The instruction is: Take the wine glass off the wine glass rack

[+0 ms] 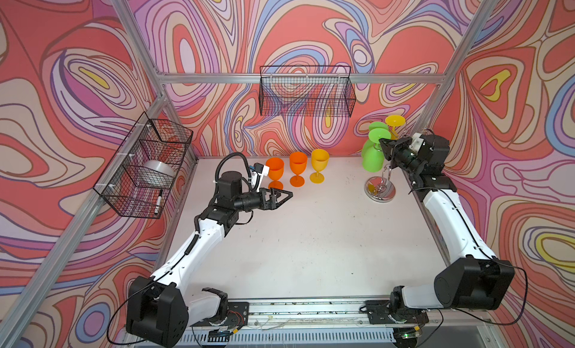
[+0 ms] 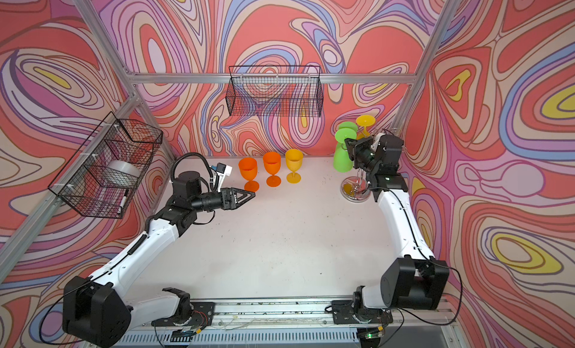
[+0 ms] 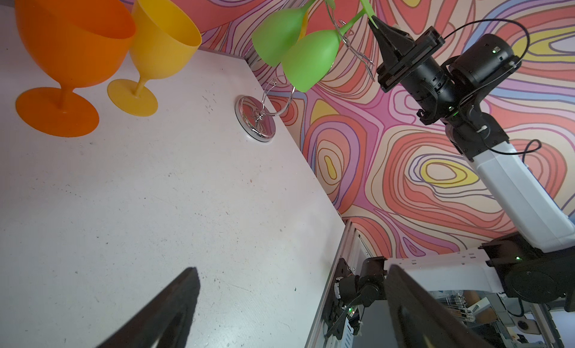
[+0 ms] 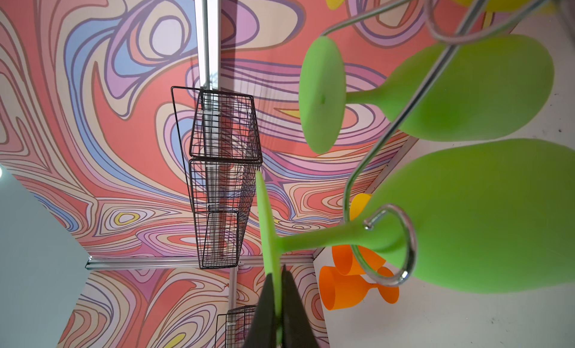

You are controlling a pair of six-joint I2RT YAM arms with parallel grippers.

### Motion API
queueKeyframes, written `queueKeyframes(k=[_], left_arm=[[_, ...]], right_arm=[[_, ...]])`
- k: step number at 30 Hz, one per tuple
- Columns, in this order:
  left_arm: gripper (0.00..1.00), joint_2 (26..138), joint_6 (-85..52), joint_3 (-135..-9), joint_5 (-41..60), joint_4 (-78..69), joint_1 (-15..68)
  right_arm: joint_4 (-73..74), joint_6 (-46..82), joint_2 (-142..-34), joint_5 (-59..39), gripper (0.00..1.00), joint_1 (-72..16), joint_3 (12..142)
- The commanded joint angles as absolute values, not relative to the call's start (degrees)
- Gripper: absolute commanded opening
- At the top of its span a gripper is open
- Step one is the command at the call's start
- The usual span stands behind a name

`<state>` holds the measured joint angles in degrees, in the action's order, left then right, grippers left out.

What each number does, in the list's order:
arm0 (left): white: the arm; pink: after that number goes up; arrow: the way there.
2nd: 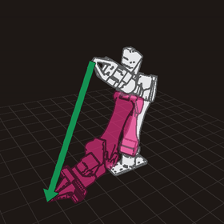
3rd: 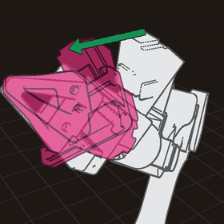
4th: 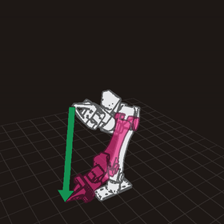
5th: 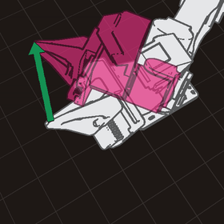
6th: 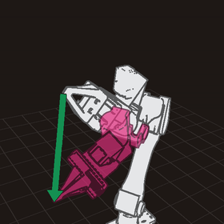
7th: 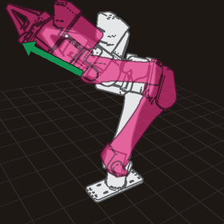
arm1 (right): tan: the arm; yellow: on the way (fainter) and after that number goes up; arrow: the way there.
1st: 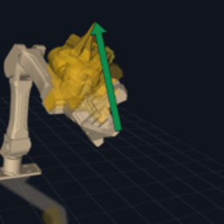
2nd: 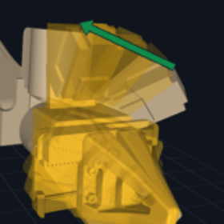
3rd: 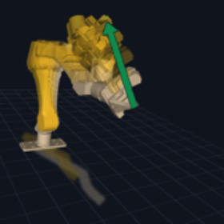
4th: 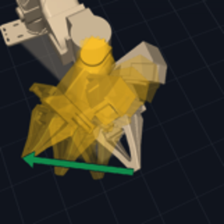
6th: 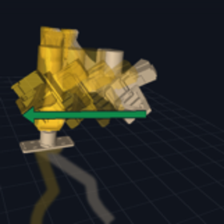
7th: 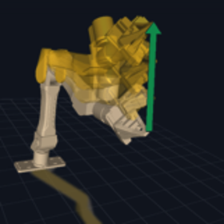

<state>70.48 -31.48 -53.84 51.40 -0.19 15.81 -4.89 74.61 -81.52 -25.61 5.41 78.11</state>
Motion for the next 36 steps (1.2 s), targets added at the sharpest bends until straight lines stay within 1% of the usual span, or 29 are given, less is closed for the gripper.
queueKeyframes(k=[1,15,23,31,36], left_arm=[[0.93,69.48,-30.26,-54.93,51.61,0.10,16.14],[0.93,70.31,-30.22,-55.02,51.46,0.09,16.17],[0.93,70.31,-30.11,-55.11,51.50,0.33,16.17],[0.93,70.28,-30.22,-55.11,51.55,0.20,16.17],[0.93,70.15,-30.16,-55.11,51.52,0.13,16.10]], right_arm=[[-4.48,74.17,-82.15,-25.87,0.00,6.11,79.30],[-1.32,75.93,-81.83,-19.63,0.00,7.29,76.25],[-2.42,75.20,-78.43,-14.37,0.00,7.29,74.01],[-4.47,73.75,-74.68,-14.11,0.00,7.29,72.35],[-5.67,73.05,-72.15,-16.22,0.00,7.29,70.37]])
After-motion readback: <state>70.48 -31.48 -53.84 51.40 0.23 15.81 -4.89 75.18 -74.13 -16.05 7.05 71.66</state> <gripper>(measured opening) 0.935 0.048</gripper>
